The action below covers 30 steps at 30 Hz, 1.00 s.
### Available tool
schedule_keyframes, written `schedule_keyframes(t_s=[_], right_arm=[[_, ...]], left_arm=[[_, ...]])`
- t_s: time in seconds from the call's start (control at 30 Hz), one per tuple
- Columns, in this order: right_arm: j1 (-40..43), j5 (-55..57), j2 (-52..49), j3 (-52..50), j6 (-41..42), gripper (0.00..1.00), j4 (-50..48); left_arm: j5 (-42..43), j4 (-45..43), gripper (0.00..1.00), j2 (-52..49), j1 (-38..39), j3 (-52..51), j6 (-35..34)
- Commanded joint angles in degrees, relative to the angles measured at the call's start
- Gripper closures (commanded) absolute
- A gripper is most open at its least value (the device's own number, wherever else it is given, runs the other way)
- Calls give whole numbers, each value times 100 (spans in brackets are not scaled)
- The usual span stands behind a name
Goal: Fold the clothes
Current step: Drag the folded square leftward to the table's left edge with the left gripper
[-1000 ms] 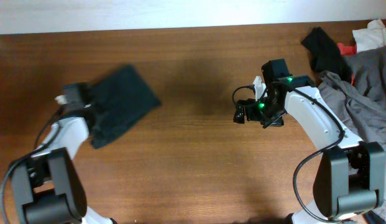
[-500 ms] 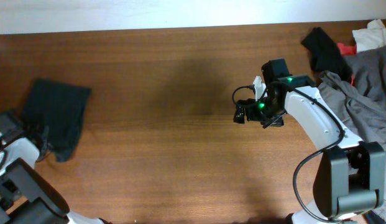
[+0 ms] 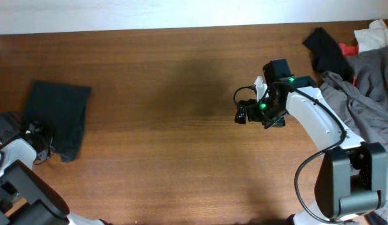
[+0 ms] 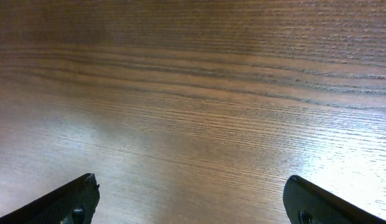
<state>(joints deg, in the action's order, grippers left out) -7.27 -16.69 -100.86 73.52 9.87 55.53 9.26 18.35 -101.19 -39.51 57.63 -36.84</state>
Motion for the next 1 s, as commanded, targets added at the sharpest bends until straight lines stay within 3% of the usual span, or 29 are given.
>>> schedule_keyframes(t_s=[0.0, 0.1, 0.2, 0.3, 0.43, 0.8, 0.97], right_arm=[[22, 90, 114, 74, -44, 1, -4], [22, 90, 114, 74, -44, 1, -4], [22, 90, 114, 74, -44, 1, -4], [22, 90, 114, 74, -44, 1, -4], [22, 90, 114, 74, -44, 1, -4], [22, 90, 114, 74, -44, 1, -2], [22, 90, 114, 74, -44, 1, -4]], left_arm=[[647, 225, 42, 570, -4, 402, 323], [822, 463, 53, 905, -2, 520, 662], [813, 754, 80, 1084, -2, 520, 697], [691, 1165, 95, 1036, 2, 509, 820], [577, 1351, 100, 704, 92, 428, 1613], [638, 1515, 100, -754, 509, 310, 1646], [715, 1421, 100, -841, 527, 365, 1725]])
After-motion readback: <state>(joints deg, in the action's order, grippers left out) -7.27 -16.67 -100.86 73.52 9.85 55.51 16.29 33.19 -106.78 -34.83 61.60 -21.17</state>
